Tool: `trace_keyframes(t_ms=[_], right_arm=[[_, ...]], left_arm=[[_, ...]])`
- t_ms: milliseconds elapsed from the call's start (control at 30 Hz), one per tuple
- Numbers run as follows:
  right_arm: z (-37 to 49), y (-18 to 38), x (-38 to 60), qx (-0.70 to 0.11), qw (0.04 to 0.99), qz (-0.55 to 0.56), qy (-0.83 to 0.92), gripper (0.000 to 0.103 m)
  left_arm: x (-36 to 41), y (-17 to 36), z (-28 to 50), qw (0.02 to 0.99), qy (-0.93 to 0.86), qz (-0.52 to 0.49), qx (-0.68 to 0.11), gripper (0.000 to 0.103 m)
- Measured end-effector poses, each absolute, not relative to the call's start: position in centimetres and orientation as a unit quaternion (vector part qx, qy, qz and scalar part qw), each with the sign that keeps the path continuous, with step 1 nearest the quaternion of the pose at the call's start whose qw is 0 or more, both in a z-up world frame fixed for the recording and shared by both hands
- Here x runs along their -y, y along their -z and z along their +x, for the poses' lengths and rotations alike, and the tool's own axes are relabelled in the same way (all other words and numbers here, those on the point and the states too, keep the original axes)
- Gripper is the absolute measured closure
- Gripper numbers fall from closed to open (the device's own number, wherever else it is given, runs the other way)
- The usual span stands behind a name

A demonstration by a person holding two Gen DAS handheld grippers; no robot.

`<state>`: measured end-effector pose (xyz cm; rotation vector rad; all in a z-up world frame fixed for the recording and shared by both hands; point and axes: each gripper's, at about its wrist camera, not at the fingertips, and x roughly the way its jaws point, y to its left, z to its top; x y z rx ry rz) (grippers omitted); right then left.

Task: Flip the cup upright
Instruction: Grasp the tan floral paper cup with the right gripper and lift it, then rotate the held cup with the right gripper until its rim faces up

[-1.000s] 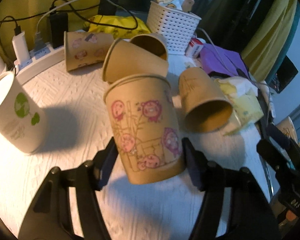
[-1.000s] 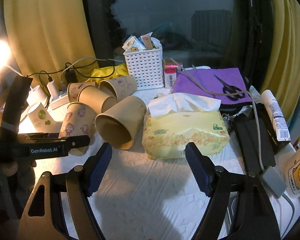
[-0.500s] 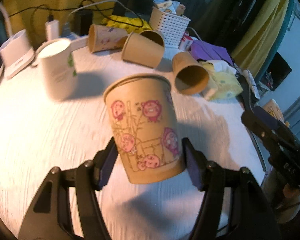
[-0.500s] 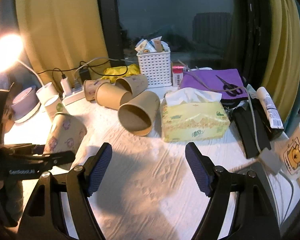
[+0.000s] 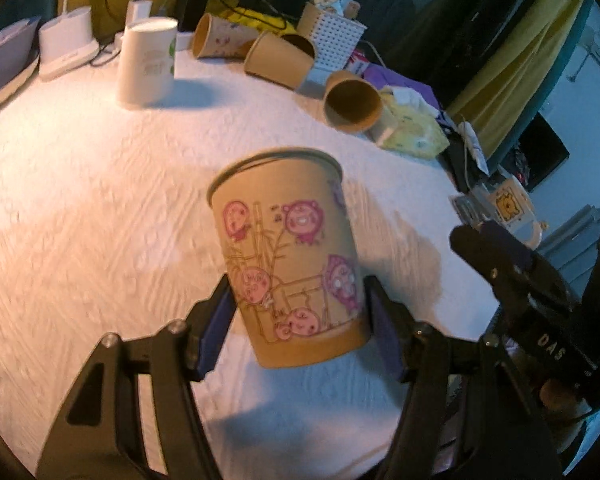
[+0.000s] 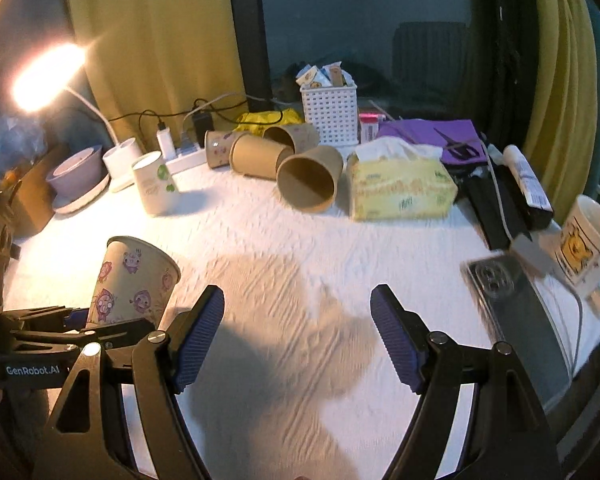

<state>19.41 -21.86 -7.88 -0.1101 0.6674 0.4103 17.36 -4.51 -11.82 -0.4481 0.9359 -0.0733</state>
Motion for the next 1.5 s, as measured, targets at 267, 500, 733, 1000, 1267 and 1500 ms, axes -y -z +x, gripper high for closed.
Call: trace_keyframes(t_ms=[267, 500, 733, 1000, 1267, 1500], right_arm=[[18.3, 9.5, 23.4, -0.346, 0.917, -0.049, -0.191, 0.024], [18.8, 10.0, 23.6, -0.355, 0.915, -0.048, -0.186, 0.024], [19.3, 9.3, 23.1, -0.364, 0.909, -0.049, -0.199, 0.024], [19.7, 7.0, 19.5, -0.388, 0.884, -0.067, -0.253, 0.024], [21.3, 7.3, 13.9, -0.455, 0.835, -0.063, -0.303, 0.024], [22.8, 8.6, 10.7, -0.52, 0.796, -0.063, -0.303, 0.024]], left_arm=[[6.0, 13.4, 17.4, 0.861, 0.032, -0.221, -0.457, 0.039], [6.0, 13.3, 17.8, 0.858, 0.029, -0.219, -0.464, 0.026], [5.1, 11.0, 16.5, 0.873, 0.039, -0.208, -0.44, 0.019], [1.7, 9.2, 14.9, 0.892, 0.025, -0.196, -0.407, 0.019], [-3.6, 9.1, 14.3, 0.907, -0.016, -0.177, -0.382, 0.019], [-6.1, 9.6, 14.9, 0.91, -0.019, -0.176, -0.376, 0.019]])
